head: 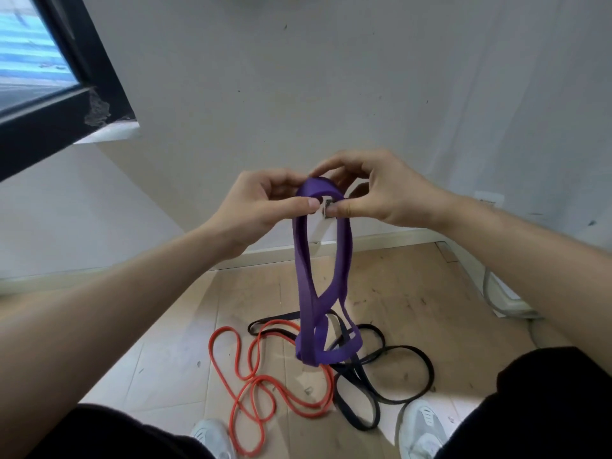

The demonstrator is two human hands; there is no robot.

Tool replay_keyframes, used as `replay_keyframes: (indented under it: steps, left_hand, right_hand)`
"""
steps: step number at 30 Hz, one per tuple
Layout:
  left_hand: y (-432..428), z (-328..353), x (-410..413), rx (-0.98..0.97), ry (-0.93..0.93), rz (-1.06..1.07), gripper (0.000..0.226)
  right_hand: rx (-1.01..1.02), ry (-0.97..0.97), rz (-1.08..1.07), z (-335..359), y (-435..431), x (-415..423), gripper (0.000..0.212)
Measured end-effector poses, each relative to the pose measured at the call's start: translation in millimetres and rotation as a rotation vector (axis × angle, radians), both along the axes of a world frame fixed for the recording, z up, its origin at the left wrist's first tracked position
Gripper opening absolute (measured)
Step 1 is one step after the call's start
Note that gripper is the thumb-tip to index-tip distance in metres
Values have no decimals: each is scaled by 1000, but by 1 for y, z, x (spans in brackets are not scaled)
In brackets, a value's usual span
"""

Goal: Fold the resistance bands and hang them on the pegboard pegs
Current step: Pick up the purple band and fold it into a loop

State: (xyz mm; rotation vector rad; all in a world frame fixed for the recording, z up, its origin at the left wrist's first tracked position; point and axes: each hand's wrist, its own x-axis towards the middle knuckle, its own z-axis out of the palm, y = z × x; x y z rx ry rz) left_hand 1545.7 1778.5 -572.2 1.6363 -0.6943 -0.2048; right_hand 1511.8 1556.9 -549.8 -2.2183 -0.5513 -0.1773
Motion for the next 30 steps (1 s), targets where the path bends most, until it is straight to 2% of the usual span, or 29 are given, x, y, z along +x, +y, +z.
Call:
replay_keyframes:
  steps: [2, 8, 12, 16, 25, 30]
  left_hand:
    - [1, -1, 0, -13, 26, -1, 28]
    - [0, -7, 0, -58, 86, -5, 38]
    - [-3, -23, -4, 72, 57, -78, 49]
    - [-4, -46, -4, 230, 74, -64, 48]
    - [-18, -72, 2, 305, 201, -5, 46]
    - [-18, -73, 6, 377, 106, 6, 42]
  right_hand:
    - [-41, -11, 25, -1, 2, -1, 48]
    - [6, -71, 19, -1, 6, -2, 26]
    - [129, -95, -4, -2, 7, -2, 23]
    - [344, -87, 3, 2, 8, -5, 24]
    - [735, 2, -35, 14, 5, -8, 23]
    - [847, 25, -114, 16, -13, -4, 23]
